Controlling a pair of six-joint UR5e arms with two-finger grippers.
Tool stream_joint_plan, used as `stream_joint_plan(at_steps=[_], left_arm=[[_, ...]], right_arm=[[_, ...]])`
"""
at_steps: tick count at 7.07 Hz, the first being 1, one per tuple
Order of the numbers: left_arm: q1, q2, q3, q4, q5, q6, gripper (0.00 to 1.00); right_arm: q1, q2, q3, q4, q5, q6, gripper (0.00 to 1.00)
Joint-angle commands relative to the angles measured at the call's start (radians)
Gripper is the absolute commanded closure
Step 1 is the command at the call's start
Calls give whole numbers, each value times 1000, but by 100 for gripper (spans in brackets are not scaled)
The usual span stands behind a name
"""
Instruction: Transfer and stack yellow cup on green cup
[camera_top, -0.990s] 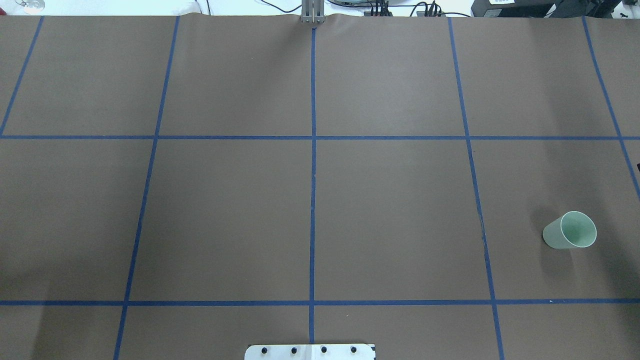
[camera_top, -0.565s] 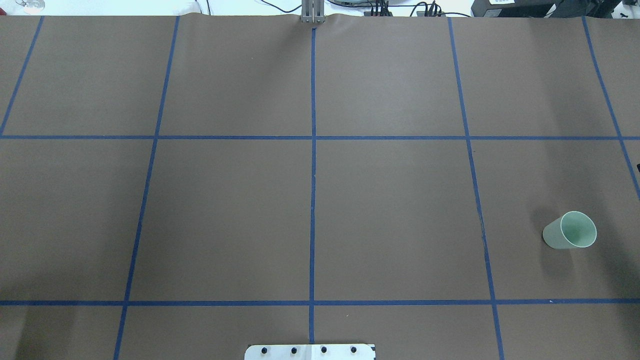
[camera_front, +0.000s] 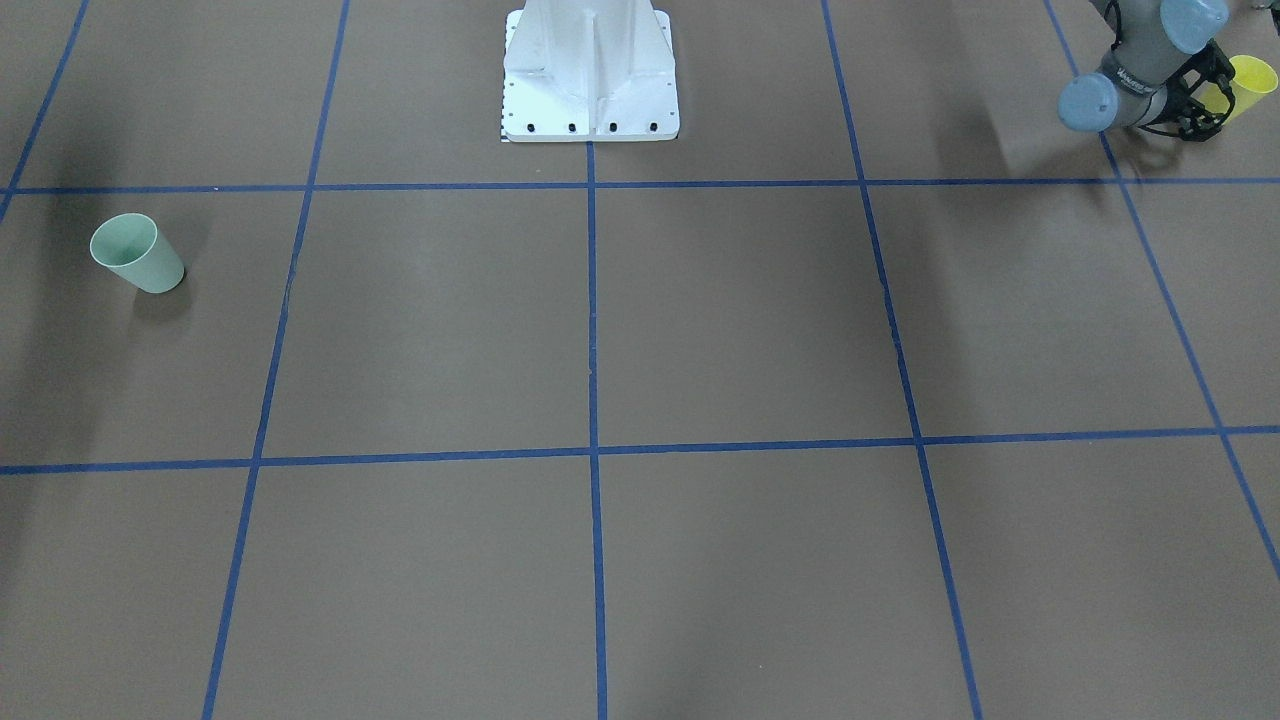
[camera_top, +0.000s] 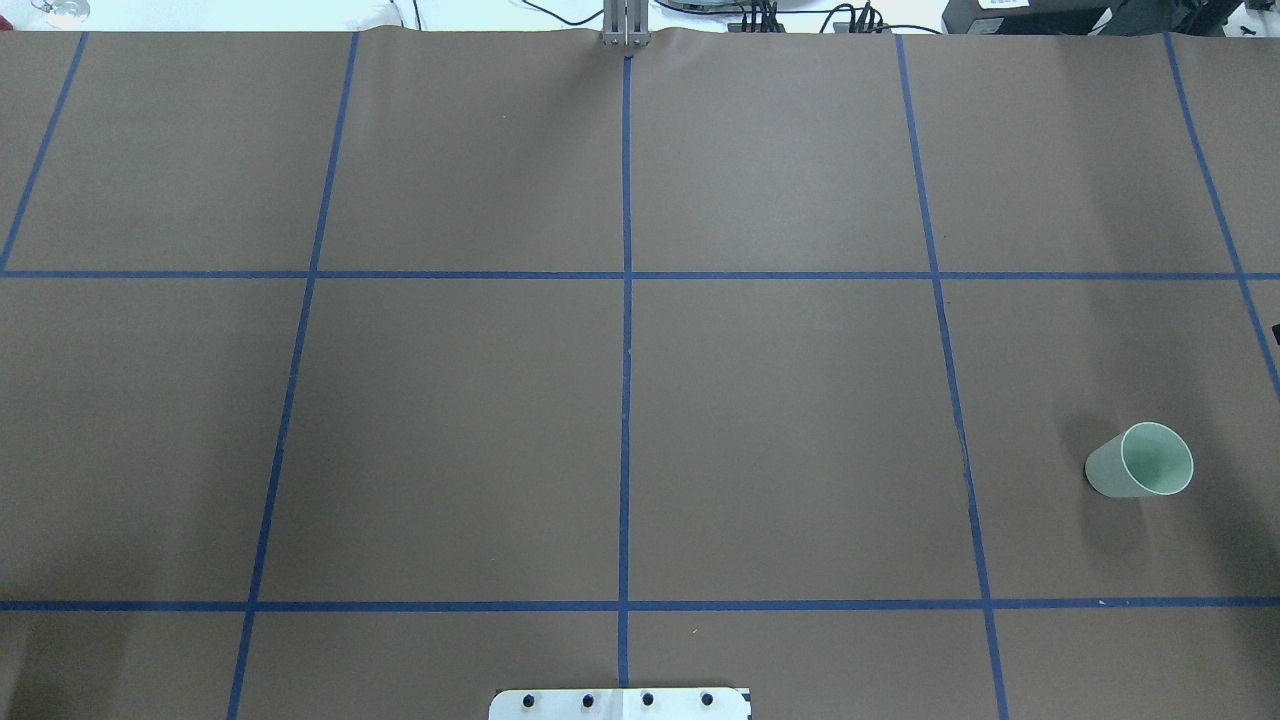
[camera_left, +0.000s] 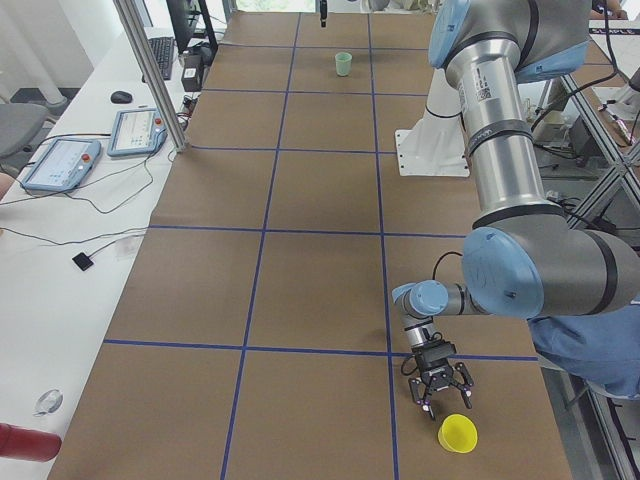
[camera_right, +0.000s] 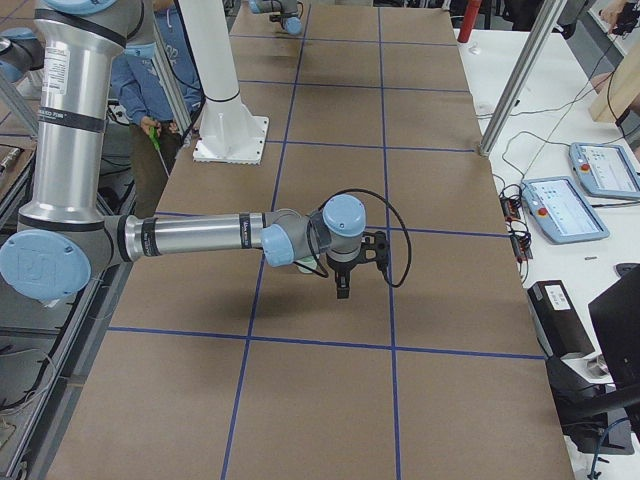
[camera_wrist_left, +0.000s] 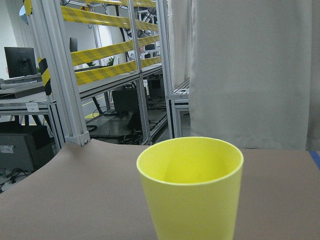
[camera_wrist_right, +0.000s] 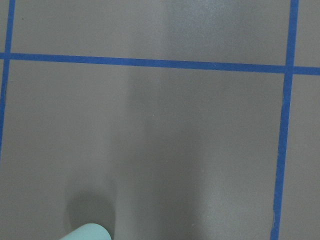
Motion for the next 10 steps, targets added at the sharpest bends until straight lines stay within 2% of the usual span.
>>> stream_joint_plan(at_steps=[1,5,6,7,8,9,10], left_arm=[[15,-1,42,-44,-1,6,1],[29,3,106,-93,2,7,1],[32,3,108,-102,2,6,16],[32,3,109,-105,2,6,41],[33,4,109,-106,2,6,82],[33,24,108,-131,2,12,100],[33,32,106,-157,2,76,100]], right_arm=[[0,-2,1,11,0,-1,0],[0,-2,4,13,0,-1,0],[0,-2,6,11,0,-1,0],[0,-2,7,11,0,2,0],[0,-2,7,11,0,2,0],[0,-2,7,11,0,2,0],[0,-2,7,11,2,9,0]])
